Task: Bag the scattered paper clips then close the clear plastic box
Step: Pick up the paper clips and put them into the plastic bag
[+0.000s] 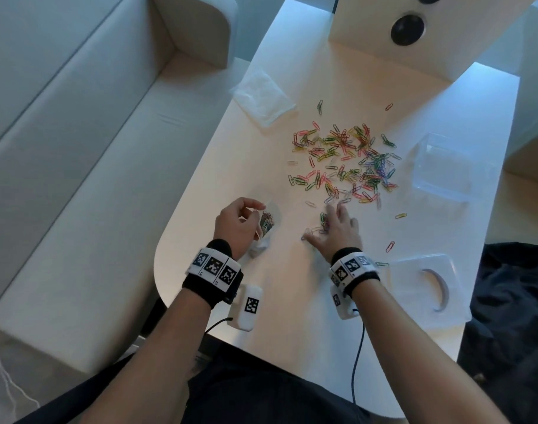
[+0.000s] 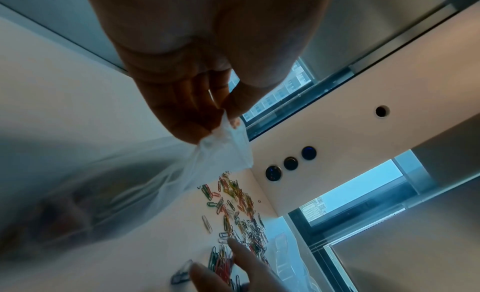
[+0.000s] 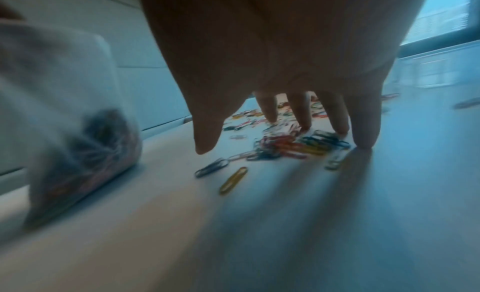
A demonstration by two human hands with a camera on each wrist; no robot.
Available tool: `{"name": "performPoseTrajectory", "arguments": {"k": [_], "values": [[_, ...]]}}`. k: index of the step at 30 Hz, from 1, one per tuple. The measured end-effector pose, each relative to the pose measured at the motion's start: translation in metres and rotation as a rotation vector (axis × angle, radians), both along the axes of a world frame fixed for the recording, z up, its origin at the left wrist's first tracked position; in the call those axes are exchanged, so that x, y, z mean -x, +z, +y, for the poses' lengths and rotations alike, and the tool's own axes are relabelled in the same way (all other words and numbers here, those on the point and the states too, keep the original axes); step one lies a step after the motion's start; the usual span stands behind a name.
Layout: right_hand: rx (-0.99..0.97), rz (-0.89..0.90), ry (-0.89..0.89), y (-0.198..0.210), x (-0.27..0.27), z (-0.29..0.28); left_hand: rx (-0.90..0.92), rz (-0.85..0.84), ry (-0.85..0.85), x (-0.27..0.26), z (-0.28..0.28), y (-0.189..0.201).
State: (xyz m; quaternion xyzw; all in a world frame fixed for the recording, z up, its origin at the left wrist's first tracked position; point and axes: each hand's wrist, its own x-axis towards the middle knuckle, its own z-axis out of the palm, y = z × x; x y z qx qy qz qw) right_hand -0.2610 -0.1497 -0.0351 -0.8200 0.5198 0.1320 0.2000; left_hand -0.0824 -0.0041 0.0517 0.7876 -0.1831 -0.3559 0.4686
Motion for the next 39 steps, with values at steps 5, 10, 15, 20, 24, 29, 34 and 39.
{"name": "performPoseTrajectory", "arguments": {"k": [5,10,15,20,24,29,34,39], "values": [[0.162,-0.023,0.147,-0.006,-0.017,0.012,0.002,0.009,-0.015,0.006,-0.004,0.002],[0.128,-0.260,0.119,-0.002,-0.004,-0.010,-0.022,0.046,-0.073,0.021,-0.006,-0.001],[-0.125,-0.497,-0.381,0.012,0.020,-0.032,-0.046,0.064,-0.104,0.032,-0.012,-0.012],[-0.628,-0.993,-0.884,0.036,0.034,-0.024,-0.060,0.070,-0.131,0.040,-0.020,-0.016],[-0.990,-1.175,-0.851,0.064,0.024,-0.001,-0.063,0.053,-0.134,0.047,-0.028,-0.021],[-0.952,-0.933,-0.648,0.071,0.003,0.016,-0.061,0.032,-0.194,0.054,-0.036,-0.020],[-0.493,-0.489,-0.344,0.067,-0.014,0.013,-0.085,0.029,-0.280,0.063,-0.039,-0.026],[-0.508,-0.479,-0.285,0.071,-0.019,0.016,-0.073,0.055,-0.265,0.061,-0.040,-0.023]]}}
